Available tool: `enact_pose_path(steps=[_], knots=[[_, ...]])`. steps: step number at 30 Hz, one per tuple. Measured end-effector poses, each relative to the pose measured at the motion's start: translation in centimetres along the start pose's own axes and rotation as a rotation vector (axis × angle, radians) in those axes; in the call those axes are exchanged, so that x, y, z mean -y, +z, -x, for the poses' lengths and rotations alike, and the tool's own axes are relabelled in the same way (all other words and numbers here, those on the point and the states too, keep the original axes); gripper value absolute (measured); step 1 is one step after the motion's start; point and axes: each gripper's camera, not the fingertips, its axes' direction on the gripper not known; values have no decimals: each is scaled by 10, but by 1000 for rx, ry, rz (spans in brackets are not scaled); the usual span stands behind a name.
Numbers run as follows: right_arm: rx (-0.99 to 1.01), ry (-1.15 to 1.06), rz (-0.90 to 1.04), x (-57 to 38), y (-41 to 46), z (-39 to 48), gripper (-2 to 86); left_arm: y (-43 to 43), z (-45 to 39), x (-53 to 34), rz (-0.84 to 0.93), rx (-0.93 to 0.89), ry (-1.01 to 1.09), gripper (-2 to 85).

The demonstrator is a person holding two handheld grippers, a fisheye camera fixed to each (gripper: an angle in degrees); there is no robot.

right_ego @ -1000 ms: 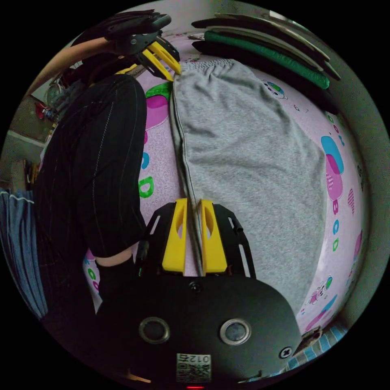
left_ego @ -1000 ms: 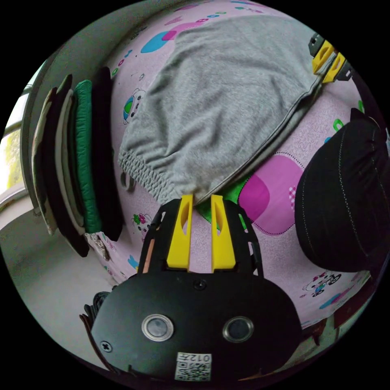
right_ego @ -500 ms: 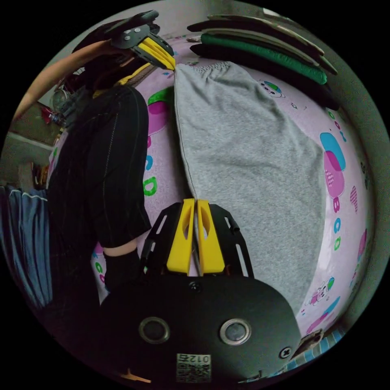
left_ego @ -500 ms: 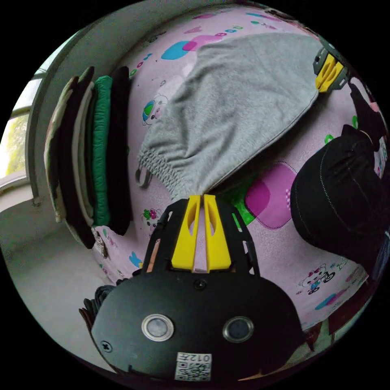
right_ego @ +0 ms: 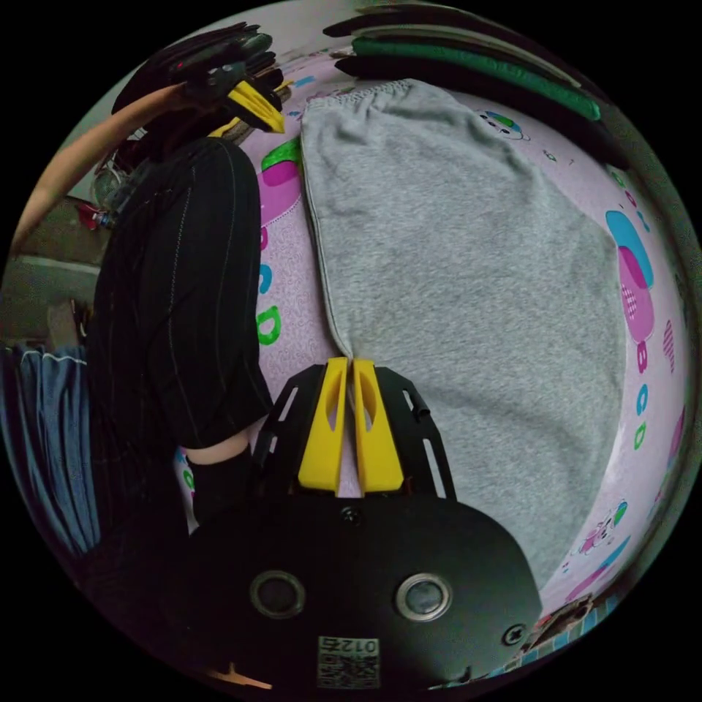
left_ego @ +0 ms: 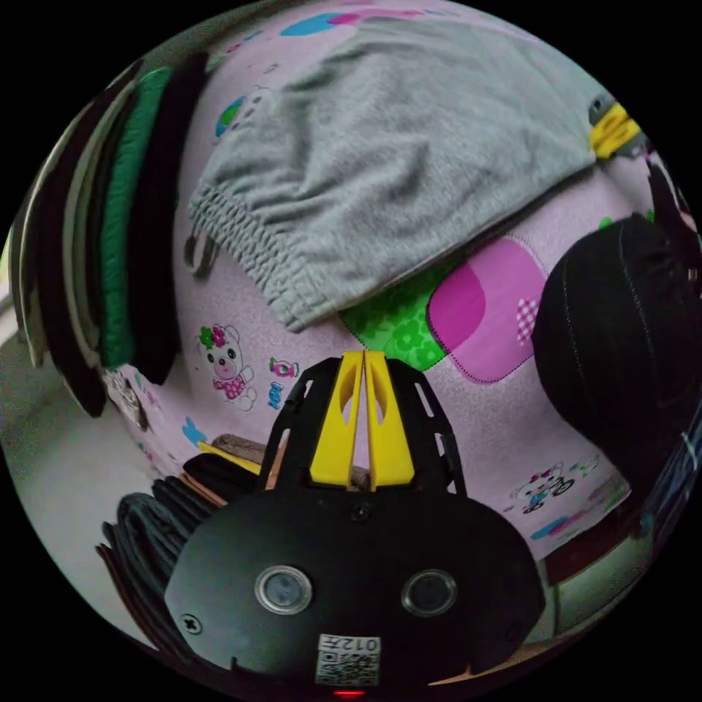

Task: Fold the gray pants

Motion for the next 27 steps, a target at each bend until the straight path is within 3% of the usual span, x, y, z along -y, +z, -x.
enact_pose_path(steps=[3,8,14,18,24,27], knots=[[-4,26,-15,-1,-1,-8,-4,-27,21,-9,-181,-107,-179,-1],[40,28,-9,-2,-15,-22,2,-59,25,16,-327,-189,-235,-1],[71,149,-85,-10,-38,-53,3,-80,-2,82,-301,-245,-107,1],[141,201,-51,-21,-30,-64,4,-84,-35,113,-130,-159,90,0],[193,192,-20,-41,-41,-71,0,-102,-40,118,-96,-159,89,-1],[168,203,-68,-64,-66,-81,-3,-138,-46,123,-183,-167,50,-1]])
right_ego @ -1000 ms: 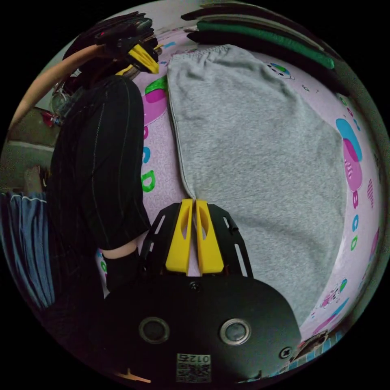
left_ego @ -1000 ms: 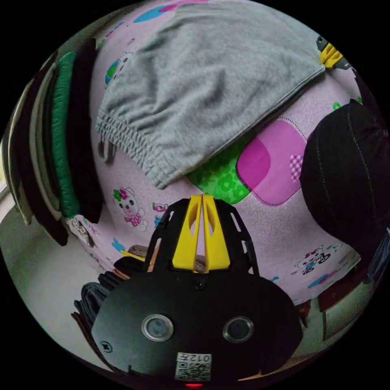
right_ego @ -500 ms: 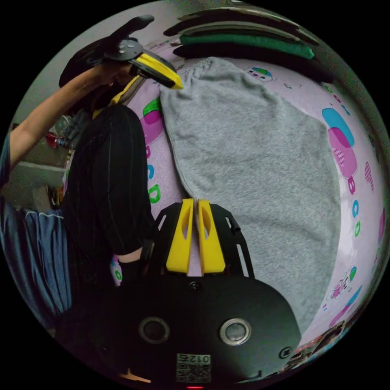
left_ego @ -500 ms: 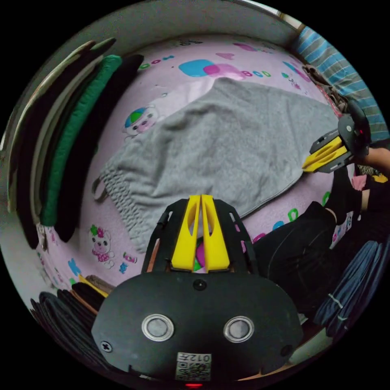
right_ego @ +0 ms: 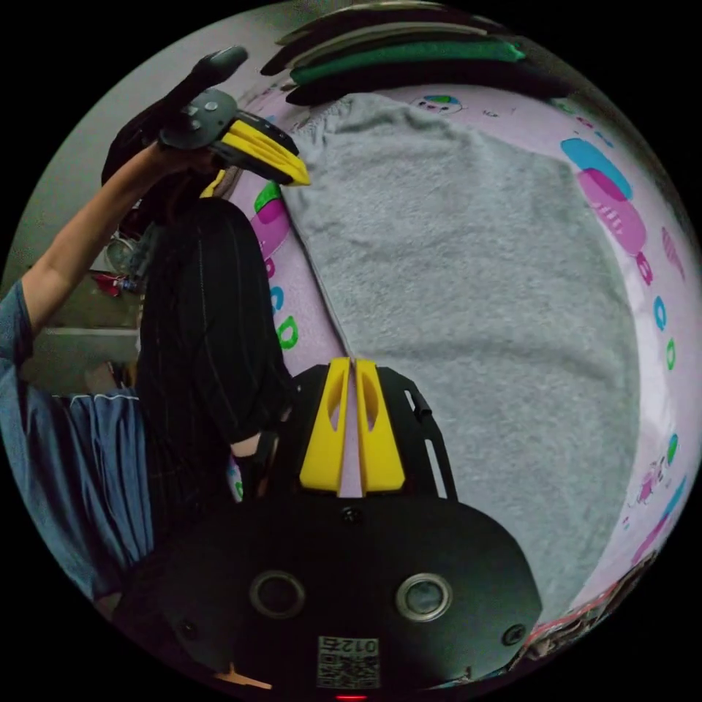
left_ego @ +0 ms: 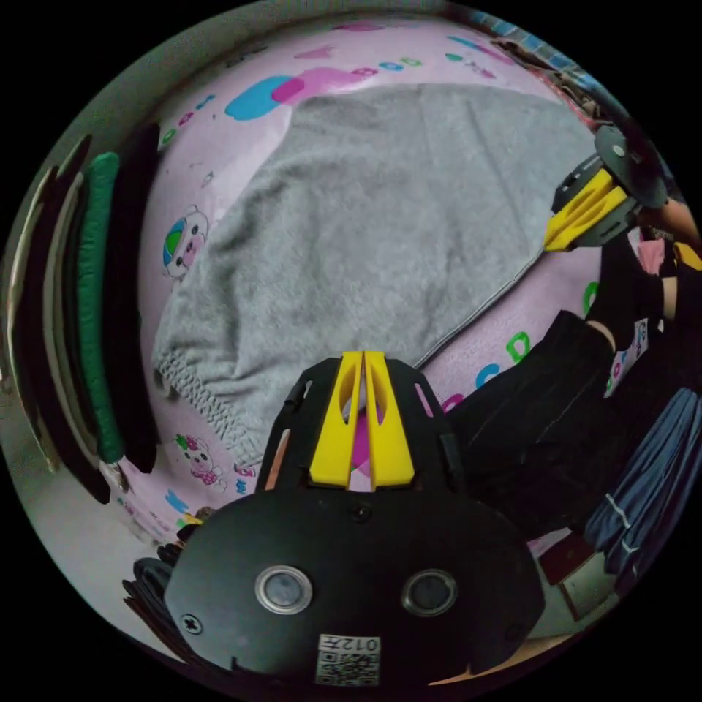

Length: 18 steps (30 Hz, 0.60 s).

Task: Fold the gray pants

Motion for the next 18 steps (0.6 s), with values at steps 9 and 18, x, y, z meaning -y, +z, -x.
enact_pose_path(steps=[9,18], knots=[[-165,100,64,-66,-22,-37,-8,-34,-103,84,0,64,325,-1],[-239,47,140,-124,-58,-33,-8,-56,-136,117,96,97,295,-2]])
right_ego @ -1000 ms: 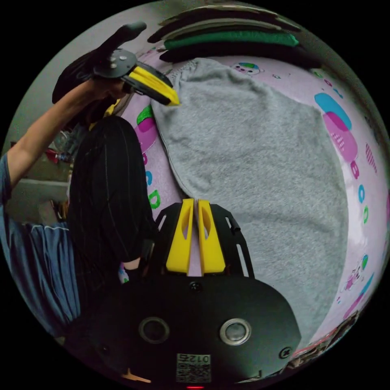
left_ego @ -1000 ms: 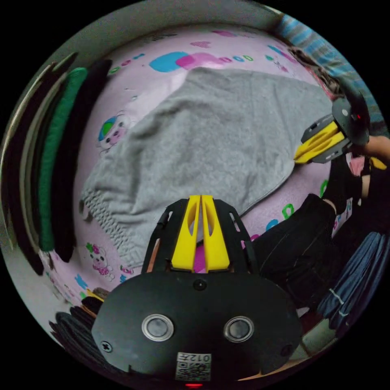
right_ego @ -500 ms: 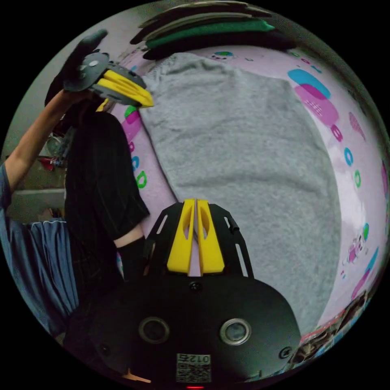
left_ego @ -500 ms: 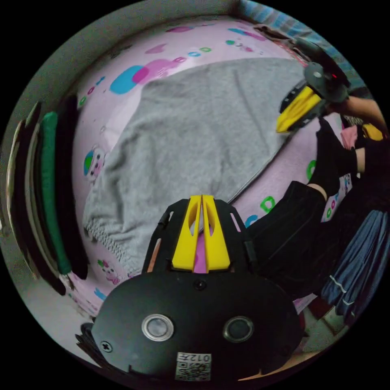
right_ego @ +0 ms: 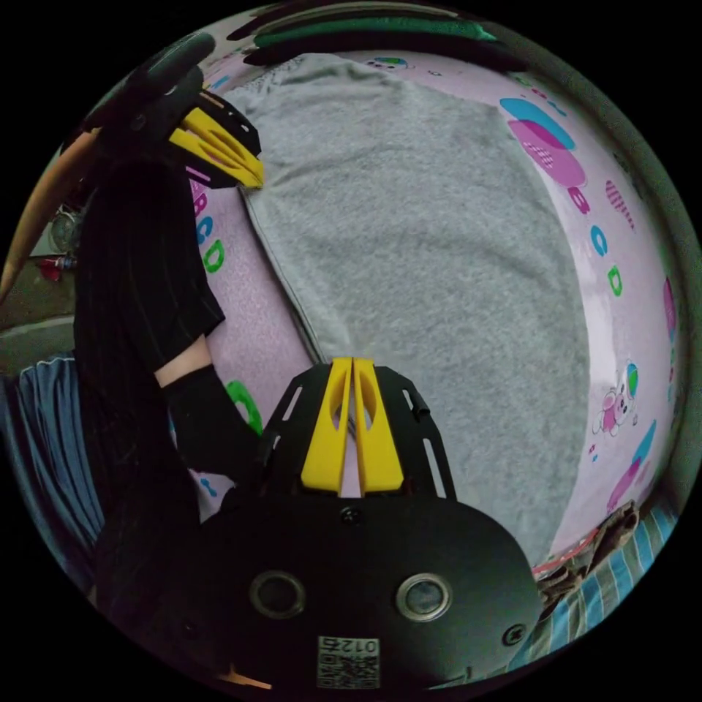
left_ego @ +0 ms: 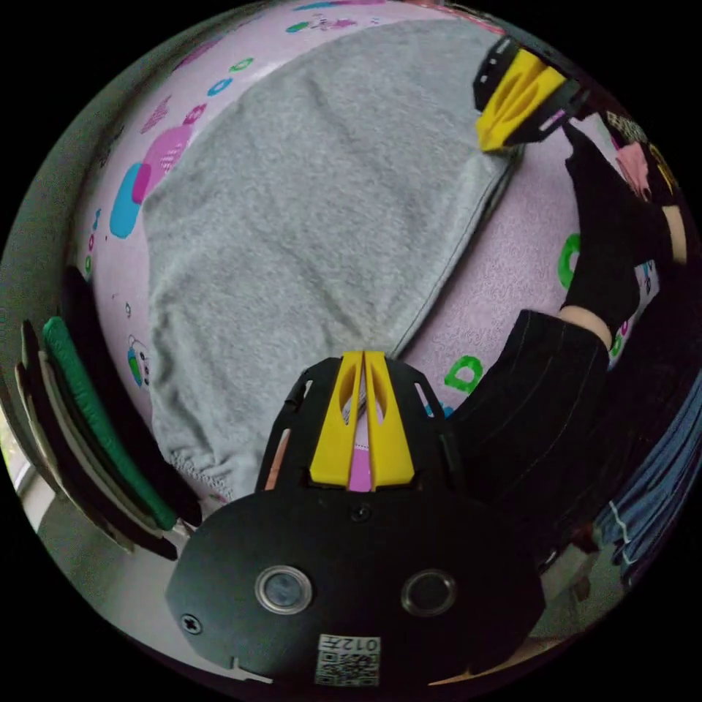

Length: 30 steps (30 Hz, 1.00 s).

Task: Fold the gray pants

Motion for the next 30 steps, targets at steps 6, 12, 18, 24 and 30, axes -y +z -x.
enact_pose_path(steps=[6,12,18,24,30], knots=[[-8,192,63,-113,-34,-59,-8,-46,-22,48,-96,-5,20,-1],[-19,591,14,-291,-63,-128,-8,-67,-48,90,-70,18,59,2],[59,994,-260,-442,-48,-166,-8,-96,-52,107,-47,0,27,4],[59,1121,-180,-542,-23,-181,-8,-153,-67,142,-239,-4,14,4],[57,1282,-368,-654,-40,-177,10,-210,-102,223,-419,-24,96,4]])
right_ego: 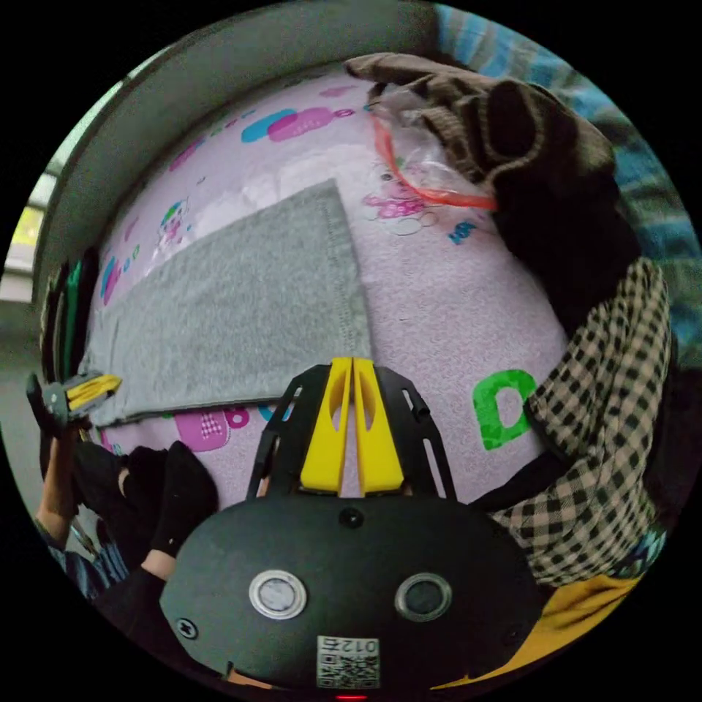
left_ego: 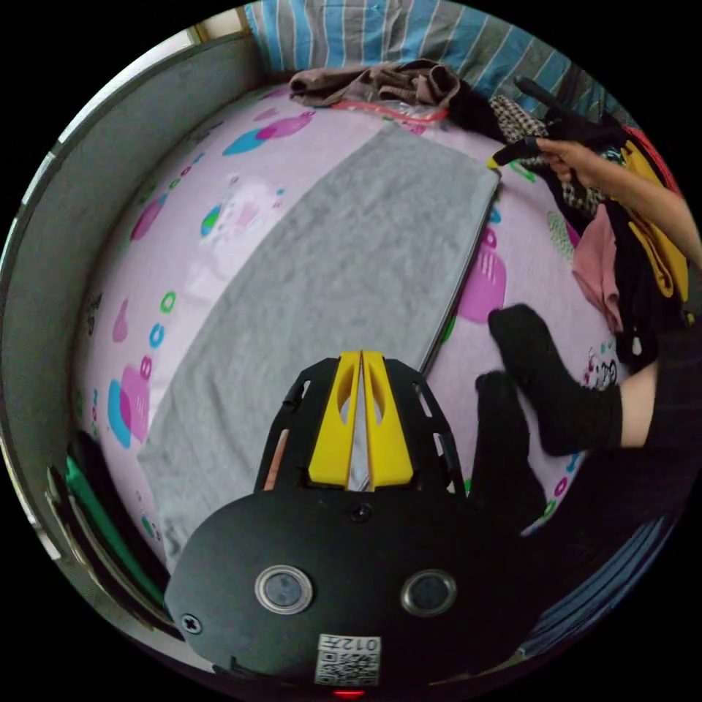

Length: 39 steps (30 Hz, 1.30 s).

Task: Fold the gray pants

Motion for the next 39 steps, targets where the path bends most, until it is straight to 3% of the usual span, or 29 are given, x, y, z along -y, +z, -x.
enact_pose_path(steps=[4,13,24,33,39], knots=[[256,230,-80,-31,-22,-87,80,-2,-1,45,-34,-103,12,4],[647,508,-123,-71,-16,-204,93,-7,27,109,-42,-297,-44,6],[718,355,-96,-78,-38,-268,52,-47,59,203,-192,-299,-100,39],[817,259,-101,-88,-40,-310,47,-26,53,342,-30,-343,124,90],[821,184,-121,-94,-49,-316,45,-8,48,371,94,-351,257,104]])
